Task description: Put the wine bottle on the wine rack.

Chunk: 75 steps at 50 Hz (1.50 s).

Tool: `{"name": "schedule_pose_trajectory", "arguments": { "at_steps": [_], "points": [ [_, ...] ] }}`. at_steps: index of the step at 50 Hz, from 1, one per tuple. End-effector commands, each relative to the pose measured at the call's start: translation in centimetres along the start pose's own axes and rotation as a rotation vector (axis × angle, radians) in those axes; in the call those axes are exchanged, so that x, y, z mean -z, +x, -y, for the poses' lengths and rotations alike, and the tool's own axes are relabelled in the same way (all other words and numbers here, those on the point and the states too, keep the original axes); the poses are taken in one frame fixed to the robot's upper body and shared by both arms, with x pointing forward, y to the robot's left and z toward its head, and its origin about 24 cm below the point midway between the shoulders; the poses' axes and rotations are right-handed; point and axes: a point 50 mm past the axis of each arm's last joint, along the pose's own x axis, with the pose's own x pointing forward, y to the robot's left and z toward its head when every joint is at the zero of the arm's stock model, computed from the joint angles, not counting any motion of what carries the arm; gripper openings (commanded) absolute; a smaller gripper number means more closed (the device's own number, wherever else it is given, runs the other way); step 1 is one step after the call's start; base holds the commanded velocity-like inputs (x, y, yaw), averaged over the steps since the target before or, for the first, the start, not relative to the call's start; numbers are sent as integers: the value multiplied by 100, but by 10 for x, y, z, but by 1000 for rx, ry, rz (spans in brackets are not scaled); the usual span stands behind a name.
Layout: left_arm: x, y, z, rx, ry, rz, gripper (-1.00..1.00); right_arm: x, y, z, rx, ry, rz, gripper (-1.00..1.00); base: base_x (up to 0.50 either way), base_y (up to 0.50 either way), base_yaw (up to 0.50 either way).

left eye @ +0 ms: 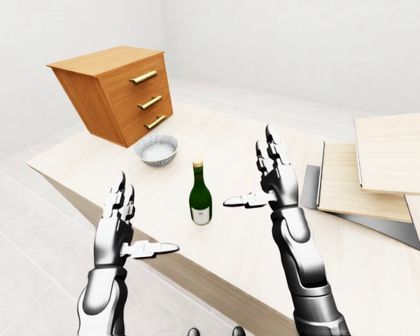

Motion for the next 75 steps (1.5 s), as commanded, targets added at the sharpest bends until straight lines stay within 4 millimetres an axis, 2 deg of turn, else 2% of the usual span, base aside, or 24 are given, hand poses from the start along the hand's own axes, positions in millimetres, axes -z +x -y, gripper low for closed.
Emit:
{"name": "schedule_pose_trajectory", "arguments": {
  "at_steps": [1, 10, 32, 39, 51, 75],
  "points": [
    [7, -7, -15, -34, -4, -34, 100, 4, 16, -12, -16, 8, -14, 100, 0, 0, 0],
    [9, -10, -18, -39, -10, -43, 100, 8, 25, -23, -39, 7, -30, 100, 0, 0, 0],
    [8, -17, -28, -65, -19, -44, 100, 34, 39, -44, -82, 2, -148, 100, 0, 0, 0],
    [2, -18, -29, -67, -14, -22, 100, 37, 44, -50, -89, 13, -166, 100, 0, 0, 0],
    [-8, -17, -29, -68, -5, 22, 100, 48, 50, -54, -92, 21, -223, 100, 0, 0, 0],
    [-12, -16, -29, -64, 1, 40, 100, 66, 59, -66, -117, 32, -328, 100, 0, 0, 0]
  ]
}}
